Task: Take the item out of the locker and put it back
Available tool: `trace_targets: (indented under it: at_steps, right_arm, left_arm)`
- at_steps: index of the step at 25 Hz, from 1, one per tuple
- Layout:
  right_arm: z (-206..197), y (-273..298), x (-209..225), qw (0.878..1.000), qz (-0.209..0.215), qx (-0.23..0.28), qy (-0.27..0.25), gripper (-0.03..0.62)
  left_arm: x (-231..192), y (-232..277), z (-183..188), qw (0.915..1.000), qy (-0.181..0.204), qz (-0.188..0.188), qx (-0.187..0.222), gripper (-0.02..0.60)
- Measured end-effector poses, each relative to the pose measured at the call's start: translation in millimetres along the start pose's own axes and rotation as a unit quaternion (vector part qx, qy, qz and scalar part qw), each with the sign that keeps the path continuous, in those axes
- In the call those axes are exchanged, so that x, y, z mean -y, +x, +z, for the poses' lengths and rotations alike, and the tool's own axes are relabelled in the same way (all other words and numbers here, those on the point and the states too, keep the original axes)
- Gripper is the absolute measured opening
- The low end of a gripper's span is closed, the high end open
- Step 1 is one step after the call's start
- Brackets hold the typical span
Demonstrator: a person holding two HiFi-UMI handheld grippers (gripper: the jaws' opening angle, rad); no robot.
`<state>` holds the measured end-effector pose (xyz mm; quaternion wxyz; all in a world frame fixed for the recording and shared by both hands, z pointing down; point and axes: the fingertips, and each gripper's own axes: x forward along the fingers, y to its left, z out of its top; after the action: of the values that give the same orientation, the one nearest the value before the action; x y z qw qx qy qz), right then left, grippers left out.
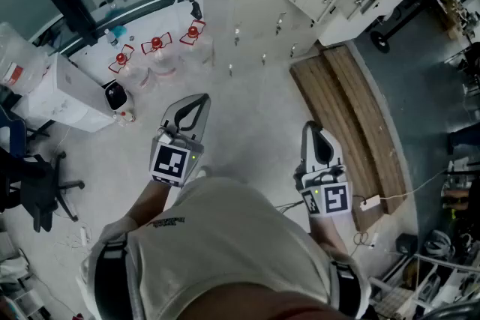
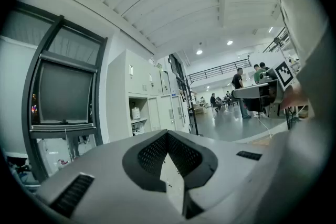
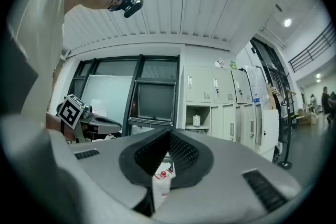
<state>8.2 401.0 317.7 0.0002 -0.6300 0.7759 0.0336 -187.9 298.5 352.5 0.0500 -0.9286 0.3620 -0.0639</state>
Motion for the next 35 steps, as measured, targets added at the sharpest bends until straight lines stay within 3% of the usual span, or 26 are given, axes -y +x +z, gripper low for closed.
trace_targets:
  at_steps: [12,35]
  right_arm:
    - [-7.8,-15.2,17.0,1.0,0.011,-0.002,0.01,0.003]
    - [-17.4,-74.1,65.1,0.998,0.051,0.017,0.031,0.003]
  left_arm:
    - [20.6,11.3,0.3,1.0,0.006,0.003,-0.002,0.012]
    - [105.6,16.2,1.5,0.9991,0.02,0.032,-0.017,0.012]
